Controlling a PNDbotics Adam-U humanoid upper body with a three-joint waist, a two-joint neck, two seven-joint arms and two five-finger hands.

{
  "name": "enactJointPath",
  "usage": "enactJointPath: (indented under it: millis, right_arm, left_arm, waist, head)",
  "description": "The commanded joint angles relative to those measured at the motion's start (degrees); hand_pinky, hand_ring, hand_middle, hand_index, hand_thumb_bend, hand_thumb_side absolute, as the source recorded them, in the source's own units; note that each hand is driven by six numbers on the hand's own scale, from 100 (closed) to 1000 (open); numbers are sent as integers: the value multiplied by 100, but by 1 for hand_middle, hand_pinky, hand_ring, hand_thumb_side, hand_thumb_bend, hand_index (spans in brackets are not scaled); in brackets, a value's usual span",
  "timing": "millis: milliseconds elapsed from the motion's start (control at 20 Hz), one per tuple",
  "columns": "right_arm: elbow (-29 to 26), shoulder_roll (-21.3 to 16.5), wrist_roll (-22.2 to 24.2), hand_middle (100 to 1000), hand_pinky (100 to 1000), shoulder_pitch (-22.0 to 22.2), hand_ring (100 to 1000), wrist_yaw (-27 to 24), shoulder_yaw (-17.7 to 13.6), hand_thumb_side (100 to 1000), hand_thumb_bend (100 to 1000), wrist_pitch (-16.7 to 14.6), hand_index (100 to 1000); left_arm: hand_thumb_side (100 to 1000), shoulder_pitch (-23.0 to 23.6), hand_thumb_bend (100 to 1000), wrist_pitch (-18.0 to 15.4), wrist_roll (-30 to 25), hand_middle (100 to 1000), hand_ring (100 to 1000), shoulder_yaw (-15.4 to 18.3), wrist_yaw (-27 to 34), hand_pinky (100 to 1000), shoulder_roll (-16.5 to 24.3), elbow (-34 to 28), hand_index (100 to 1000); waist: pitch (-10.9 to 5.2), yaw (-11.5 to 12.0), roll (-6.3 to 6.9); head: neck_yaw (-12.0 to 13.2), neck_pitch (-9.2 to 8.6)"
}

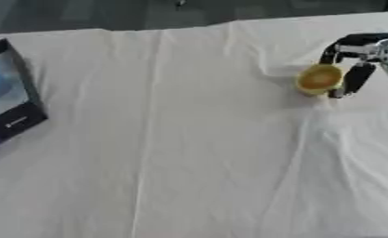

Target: Pick up the objects with one hand, pass them to the other hand, and then place them into the box on the other side of the table.

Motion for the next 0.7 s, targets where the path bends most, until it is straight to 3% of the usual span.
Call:
enactJointPath:
  millis: [50,250,450,700]
  right_arm:
    - [7,-88,-122,683,930,-104,800,71,-25,100,424,21,755]
    - [2,-67,-461,541,916,-84,756,128,-47,100,388,82,651]
    - [-155,-141,-773,514,909,-46,743,81,-117,100,392,255,618]
    - [-553,-352,-697,488,897,44,725,-295,-246,100,379,418,593]
  left_arm:
    - [546,-72,626,-10,35,759,766,32,35,792,121,-62,753]
    - [547,-56,625,-7,40,758,766,31,36,792,123,-52,752]
    - [549,-50,624,-7,30,758,766,23,29,792,136,-55,751]
    - [548,-46,625,10,17,757,766,16,2,792,168,-58,749]
  waist:
    - [6,16,10]
    - [10,23,5]
    - [-1,6,-3]
    - [-16,-23,-15]
  head:
    - [2,-29]
    - [3,-20]
    - [25,-14]
    - [43,-11]
